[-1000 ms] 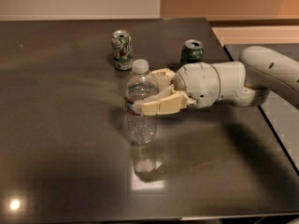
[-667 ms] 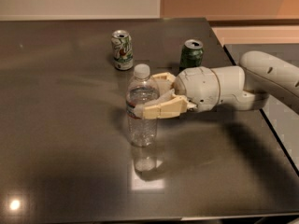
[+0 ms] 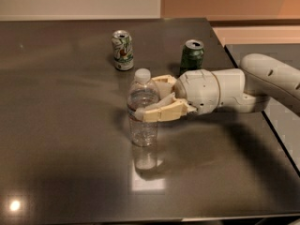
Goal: Place water bottle upright
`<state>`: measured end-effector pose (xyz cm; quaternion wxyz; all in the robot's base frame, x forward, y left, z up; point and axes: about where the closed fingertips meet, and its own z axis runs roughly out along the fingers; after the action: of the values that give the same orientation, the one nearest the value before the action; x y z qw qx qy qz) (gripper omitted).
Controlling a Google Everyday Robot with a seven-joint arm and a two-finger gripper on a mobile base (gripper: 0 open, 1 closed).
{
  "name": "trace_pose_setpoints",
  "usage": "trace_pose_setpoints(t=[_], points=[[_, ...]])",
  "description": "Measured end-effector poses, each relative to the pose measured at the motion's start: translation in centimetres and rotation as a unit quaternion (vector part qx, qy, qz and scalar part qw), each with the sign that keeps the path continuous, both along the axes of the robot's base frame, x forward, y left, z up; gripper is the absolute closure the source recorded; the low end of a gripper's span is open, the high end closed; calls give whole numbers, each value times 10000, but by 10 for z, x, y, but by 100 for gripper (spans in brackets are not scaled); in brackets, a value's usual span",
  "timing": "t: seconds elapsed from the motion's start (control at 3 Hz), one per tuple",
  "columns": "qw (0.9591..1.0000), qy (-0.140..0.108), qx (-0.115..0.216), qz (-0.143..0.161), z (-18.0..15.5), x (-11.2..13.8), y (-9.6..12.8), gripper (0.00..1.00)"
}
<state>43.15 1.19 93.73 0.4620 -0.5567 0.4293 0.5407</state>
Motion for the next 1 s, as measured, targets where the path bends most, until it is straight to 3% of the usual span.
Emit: trace_pose_setpoints(t=[0.67,1.0], points=[[10000,-70,-23,-21,-5,3,1,13],[10000,-81,-24,-4,-3,2,3,0]])
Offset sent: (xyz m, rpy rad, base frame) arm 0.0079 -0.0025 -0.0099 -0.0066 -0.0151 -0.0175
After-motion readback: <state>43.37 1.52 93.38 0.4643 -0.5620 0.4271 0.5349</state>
